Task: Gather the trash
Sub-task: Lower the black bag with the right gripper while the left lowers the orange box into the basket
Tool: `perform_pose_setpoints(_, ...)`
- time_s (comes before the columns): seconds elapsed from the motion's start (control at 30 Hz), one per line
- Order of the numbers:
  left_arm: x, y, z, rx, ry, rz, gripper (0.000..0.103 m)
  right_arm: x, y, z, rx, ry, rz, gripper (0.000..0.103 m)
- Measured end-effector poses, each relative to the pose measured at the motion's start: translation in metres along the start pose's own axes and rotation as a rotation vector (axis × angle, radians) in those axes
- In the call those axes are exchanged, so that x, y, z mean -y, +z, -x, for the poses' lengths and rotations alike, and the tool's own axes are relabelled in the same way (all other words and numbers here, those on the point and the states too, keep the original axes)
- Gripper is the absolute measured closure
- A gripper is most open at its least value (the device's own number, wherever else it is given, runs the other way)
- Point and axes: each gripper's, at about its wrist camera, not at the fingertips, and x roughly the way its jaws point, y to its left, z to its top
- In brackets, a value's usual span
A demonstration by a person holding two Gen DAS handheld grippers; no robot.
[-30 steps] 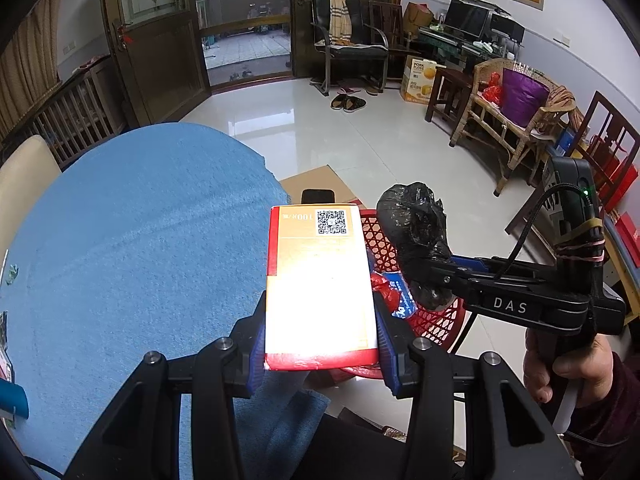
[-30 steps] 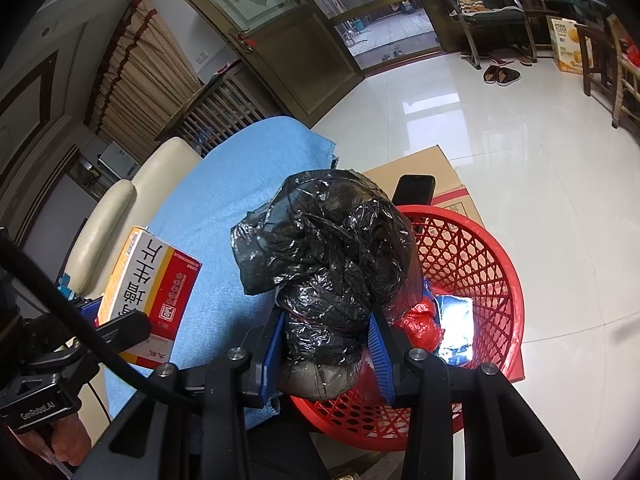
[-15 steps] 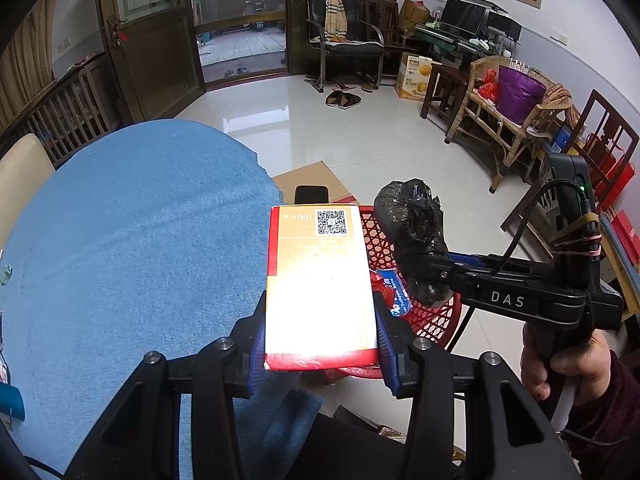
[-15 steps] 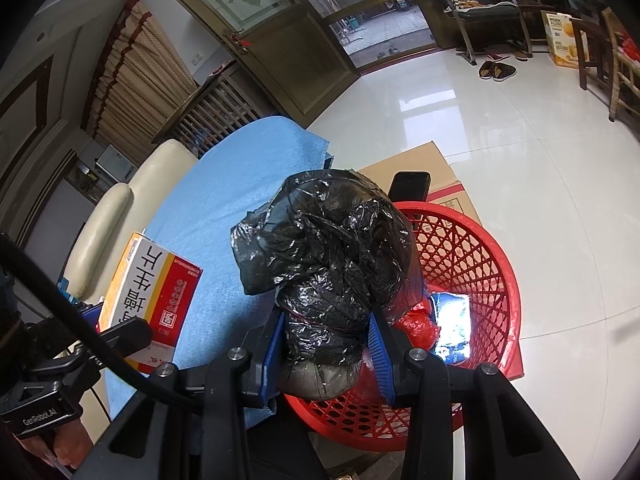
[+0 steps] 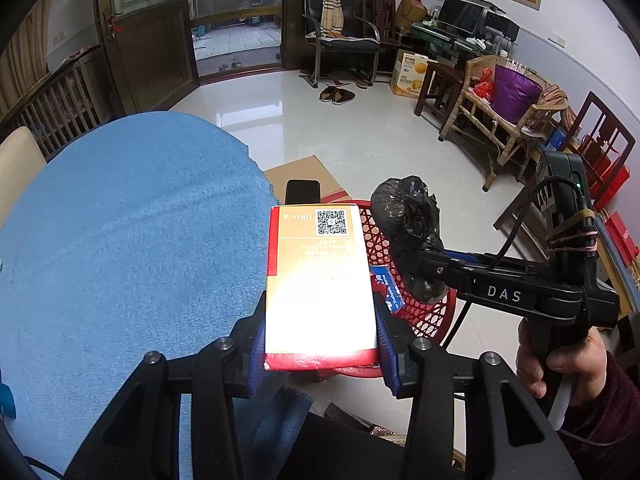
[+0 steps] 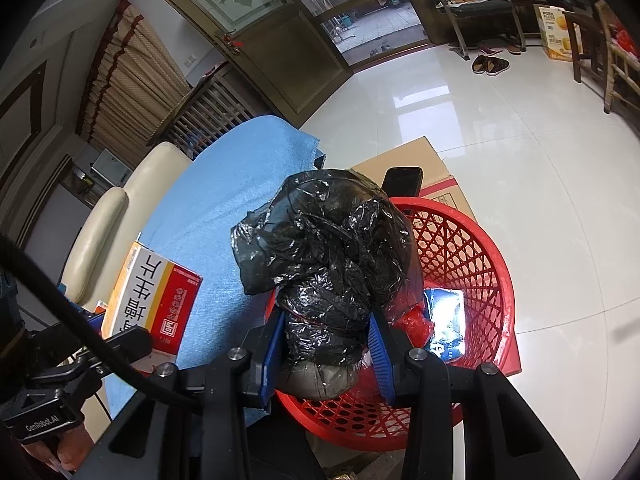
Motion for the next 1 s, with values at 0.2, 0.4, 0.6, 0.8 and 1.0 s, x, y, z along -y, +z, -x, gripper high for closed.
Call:
perform_pose_setpoints(0.2,0.007,0.002,-0.007,-0.008,-0.004,-0.023,0.055,0.004,0.001,0.001,0.005,-0.004,-0.007,0.061)
perform_pose_setpoints(0.4,0.017,0.007,-0.014,-0.012,-0.006,-0.053,0.055,0.009,0.000,0.003,0.009,-0.007,-0.022,0.061)
perform_pose_setpoints(0.6,0.026,0.010,-0.023,-0.025,-0.015,-0.075,0.055,0.013,-0.001,0.006,0.012,-0.013,-0.033,0.061)
perform_pose_setpoints(0.8,0.034,0.010,-0.030,-0.040,-0.024,-0.096,0.055,0.018,-0.001,0.007,0.013,-0.018,-0.047,0.061)
perform_pose_setpoints(1.0,0.037,0.010,-0.036,-0.055,-0.039,-0.103,0.055,0.020,0.000,0.006,0.006,-0.023,-0.062,0.061)
